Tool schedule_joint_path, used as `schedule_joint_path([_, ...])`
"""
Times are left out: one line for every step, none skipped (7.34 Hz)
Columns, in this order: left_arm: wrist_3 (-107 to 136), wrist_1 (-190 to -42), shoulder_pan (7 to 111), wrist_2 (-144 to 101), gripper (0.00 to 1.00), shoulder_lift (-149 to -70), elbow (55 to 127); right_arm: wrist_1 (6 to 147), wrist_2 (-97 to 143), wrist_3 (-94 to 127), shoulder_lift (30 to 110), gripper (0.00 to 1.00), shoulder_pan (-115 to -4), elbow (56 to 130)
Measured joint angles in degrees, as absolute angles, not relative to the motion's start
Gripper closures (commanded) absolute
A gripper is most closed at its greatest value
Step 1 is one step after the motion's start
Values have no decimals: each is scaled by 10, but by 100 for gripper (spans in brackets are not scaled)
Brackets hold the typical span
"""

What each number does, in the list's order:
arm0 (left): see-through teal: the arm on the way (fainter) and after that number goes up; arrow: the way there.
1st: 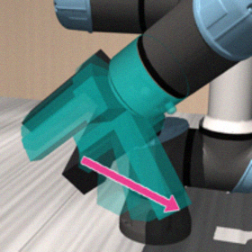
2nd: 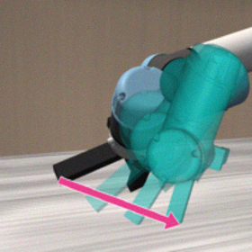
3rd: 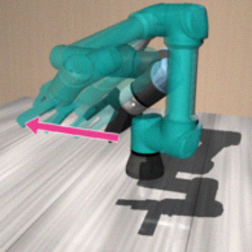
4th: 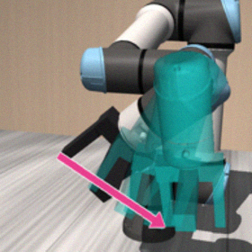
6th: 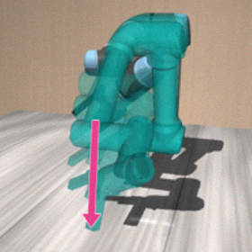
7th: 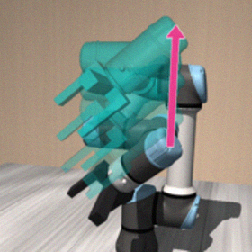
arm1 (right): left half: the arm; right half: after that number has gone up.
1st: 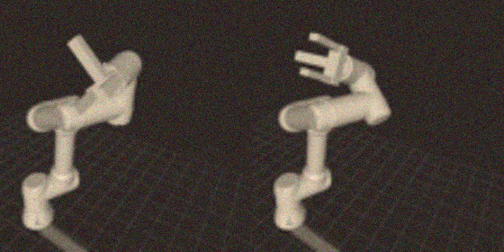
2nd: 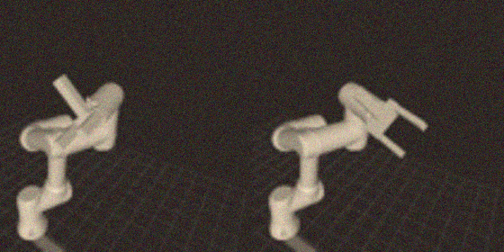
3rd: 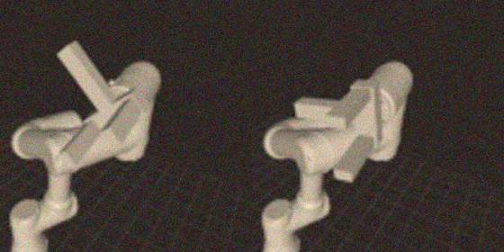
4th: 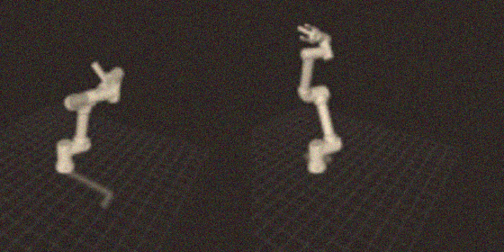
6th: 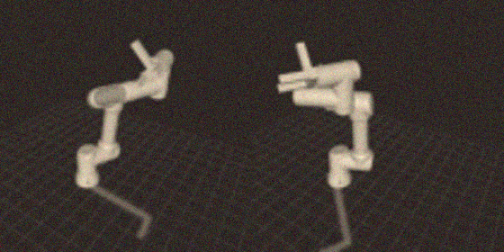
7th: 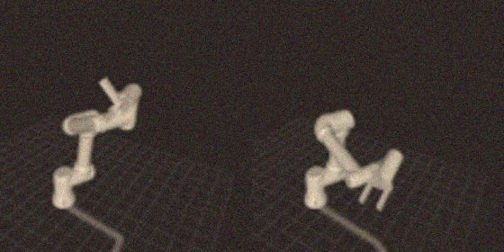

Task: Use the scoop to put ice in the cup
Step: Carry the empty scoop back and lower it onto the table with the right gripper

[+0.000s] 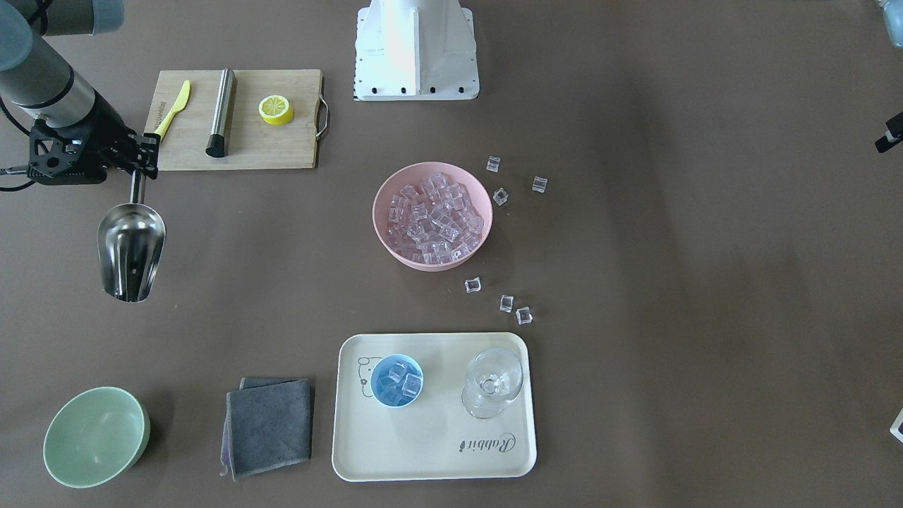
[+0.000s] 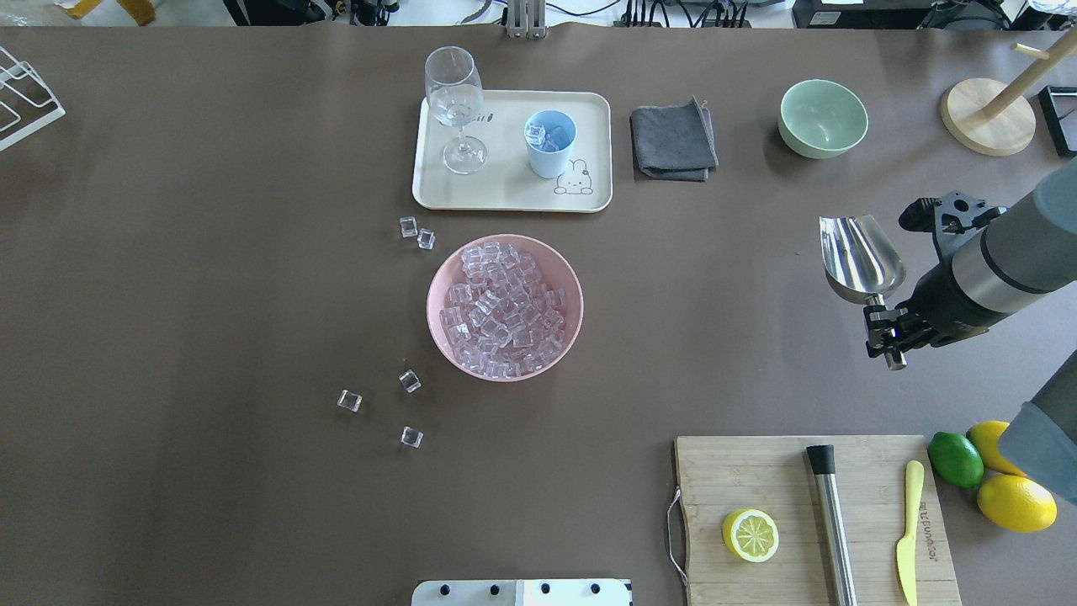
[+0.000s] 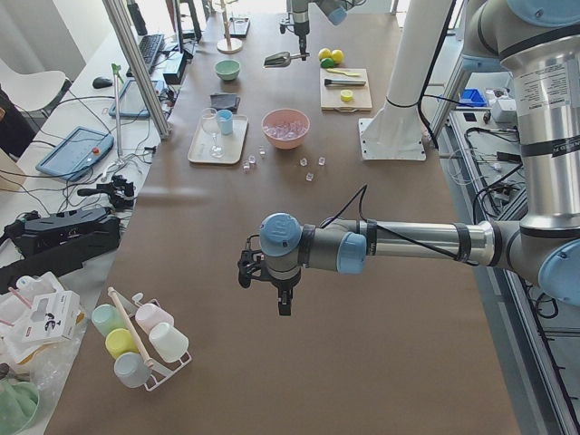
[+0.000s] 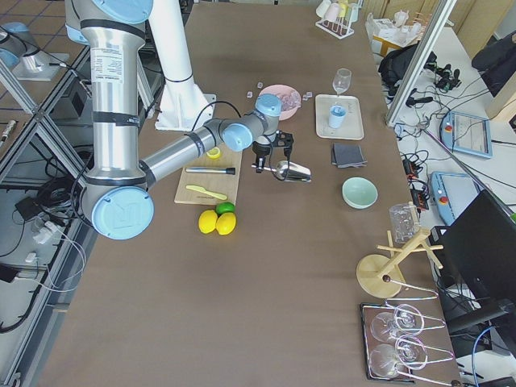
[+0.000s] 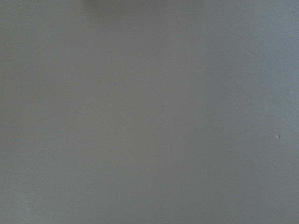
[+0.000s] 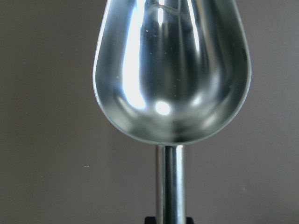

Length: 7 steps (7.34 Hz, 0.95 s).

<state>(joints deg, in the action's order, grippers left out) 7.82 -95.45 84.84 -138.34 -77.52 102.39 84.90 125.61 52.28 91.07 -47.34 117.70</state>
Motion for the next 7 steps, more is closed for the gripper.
schedule_joint_path([78, -955, 848, -1383, 2, -775, 1024, 806, 1250, 549, 913, 100, -456, 1167])
schedule_joint_path([78, -954, 848, -1383, 2, -775, 1024, 752, 1246, 561, 920, 100, -440, 1147])
schedule_joint_path([78, -955, 848, -1383, 2, -775, 1024, 694, 1243, 571, 926, 100, -428, 1123])
schedule_joint_path([78, -955, 848, -1383, 2, -775, 1024, 647, 1234, 585, 928, 100, -412, 1103])
schedule_joint_path([78, -954, 848, -1383, 2, -775, 1024, 624, 1219, 603, 930, 100, -396, 1094])
schedule_joint_path([78, -954, 848, -1383, 2, -775, 1024, 615, 1208, 617, 930, 100, -385, 1092])
schedule_joint_path([78, -954, 848, -1383, 2, -775, 1024, 611, 1199, 626, 930, 100, -377, 1092])
